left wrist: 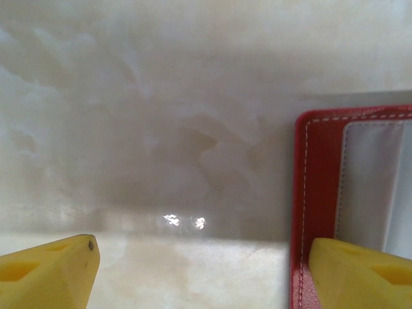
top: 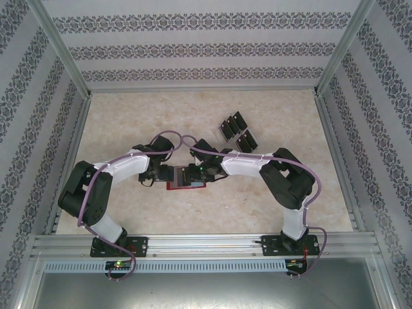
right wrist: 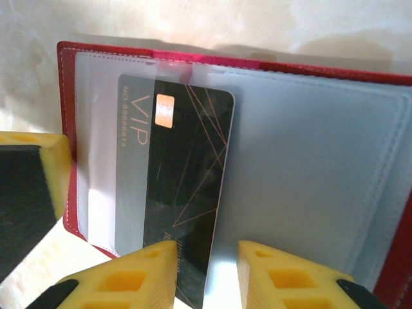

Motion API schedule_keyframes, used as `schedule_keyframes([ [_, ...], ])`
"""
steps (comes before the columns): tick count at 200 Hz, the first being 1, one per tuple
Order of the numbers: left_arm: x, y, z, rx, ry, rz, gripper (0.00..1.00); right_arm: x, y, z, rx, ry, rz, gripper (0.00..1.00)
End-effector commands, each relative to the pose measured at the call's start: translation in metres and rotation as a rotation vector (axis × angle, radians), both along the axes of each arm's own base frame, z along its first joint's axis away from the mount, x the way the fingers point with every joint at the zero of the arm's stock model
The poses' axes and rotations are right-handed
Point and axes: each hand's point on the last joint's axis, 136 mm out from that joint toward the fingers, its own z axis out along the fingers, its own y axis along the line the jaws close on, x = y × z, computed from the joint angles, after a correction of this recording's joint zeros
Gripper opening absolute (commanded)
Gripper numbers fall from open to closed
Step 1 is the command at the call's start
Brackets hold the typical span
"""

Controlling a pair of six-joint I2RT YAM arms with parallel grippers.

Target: Put the credit cards into the card holder

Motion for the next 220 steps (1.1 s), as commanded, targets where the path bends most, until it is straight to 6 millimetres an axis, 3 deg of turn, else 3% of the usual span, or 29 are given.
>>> schedule_keyframes([
  [1, 0.0, -0.002, -0.007, -0.025, 0.011, 0.014, 0.86, -0.004, 0.0, -0.007, -0.047, 0.005, 0.016, 0.32],
  [97, -0.002, 0.0, -0.004, -0.021, -0.004, 0.002, 0.86, 0.002, -0.001, 0.009, -0.12, -0.062, 0.035, 0.34],
  [177, -0.004, 0.002, -0.003, -0.018, -0.011, 0.001, 0.86, 0.001, 0.009, 0.001, -0.139, -0.049, 0.06, 0.34],
  [220, -0.004, 0.001, -0.004, -0.023, -0.01, 0.0, 0.86, 0.004, 0.004, 0.002, -0.166, -0.064, 0.047, 0.35],
])
